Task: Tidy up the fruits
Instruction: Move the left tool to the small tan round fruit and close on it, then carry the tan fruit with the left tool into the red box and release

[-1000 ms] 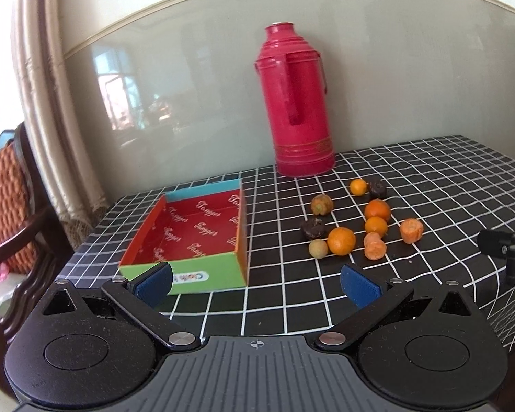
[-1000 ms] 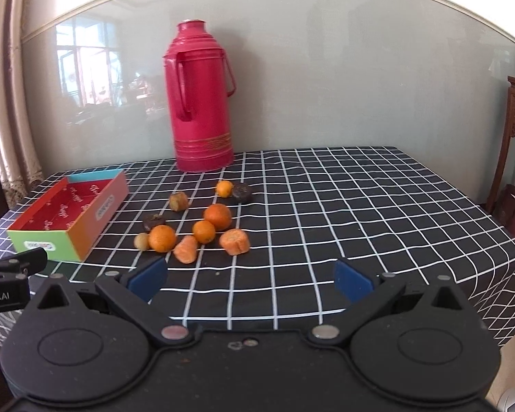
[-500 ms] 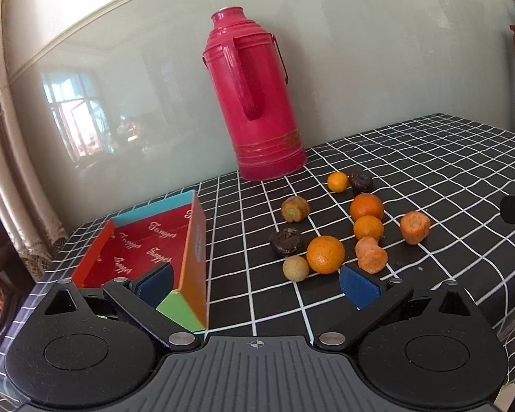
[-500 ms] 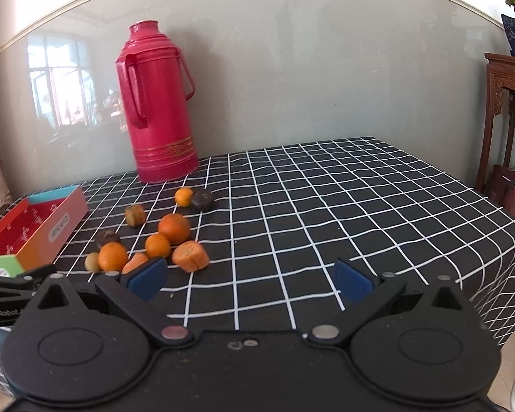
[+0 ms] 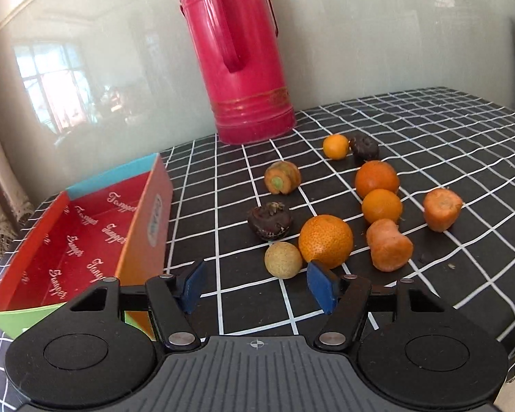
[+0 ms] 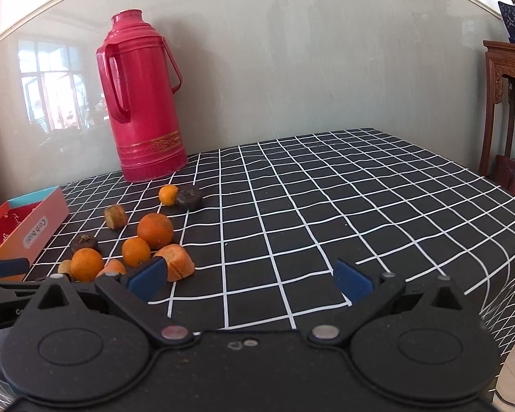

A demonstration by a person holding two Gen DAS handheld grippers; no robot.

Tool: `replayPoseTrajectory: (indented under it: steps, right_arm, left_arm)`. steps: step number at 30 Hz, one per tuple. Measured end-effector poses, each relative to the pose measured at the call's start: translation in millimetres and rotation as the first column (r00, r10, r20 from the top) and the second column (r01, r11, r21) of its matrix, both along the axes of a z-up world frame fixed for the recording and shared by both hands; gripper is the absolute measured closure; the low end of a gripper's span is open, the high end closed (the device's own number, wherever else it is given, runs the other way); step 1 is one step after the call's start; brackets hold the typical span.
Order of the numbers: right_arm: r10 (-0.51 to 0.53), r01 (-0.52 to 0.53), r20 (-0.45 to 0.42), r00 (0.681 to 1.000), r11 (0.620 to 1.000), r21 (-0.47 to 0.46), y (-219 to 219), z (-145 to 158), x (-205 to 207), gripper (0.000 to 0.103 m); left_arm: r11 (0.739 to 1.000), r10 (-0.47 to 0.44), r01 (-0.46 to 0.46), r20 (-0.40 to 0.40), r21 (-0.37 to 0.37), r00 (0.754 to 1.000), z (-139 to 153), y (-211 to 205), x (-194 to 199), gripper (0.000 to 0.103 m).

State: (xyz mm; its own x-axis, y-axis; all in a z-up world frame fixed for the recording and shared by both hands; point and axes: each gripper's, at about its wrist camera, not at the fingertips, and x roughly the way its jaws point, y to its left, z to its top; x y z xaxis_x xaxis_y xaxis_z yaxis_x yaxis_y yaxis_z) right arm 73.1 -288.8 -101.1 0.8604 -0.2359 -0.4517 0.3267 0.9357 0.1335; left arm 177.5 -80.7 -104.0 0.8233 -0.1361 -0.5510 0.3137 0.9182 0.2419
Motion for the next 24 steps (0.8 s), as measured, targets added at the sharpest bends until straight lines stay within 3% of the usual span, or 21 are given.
replayPoseTrajectory:
  steps: [2,11,15,22,24]
  right_arm:
    - [-0.003,0.003,-0.001,1.0,1.0,0.006,-1.5,-2.2,2.1,0.005]
    - [-0.019,0.019,0.008,1.0,1.0,0.02,-4.2,-8.5,6.6,0.005]
    - [-0.027,0.027,0.007,1.0,0.999,0.034,-6.2,-11.2,6.7,0.005]
    - [-0.019,0.019,0.029,0.999,1.0,0.024,-5.0,-11.0,4.7,0.005]
    - [-0.013,0.012,0.027,1.0,1.0,0.021,-4.0,-11.2,4.7,0.005]
  left_arm:
    - [1.0,-0.007,0.007,-0.025,-0.006,1.0,-4.3,-1.8,7.0,0.053]
    - [0.999,-0.003,0.002,-0.026,-0.048,1.0,-7.4,0.1,21.1,0.055]
    - [0.997,-0.023,0.021,-0.028,-0.073,0.999,-8.6,-2.6,18.2,0.075]
    - [0.994,-0.002,0.0,-0.019,-0.113,1.0,-9.1,1.3,15.0,0.075]
    - [0.993,0.019,-0.015,0.029,-0.12,0.999,-3.8,5.9,9.5,0.075]
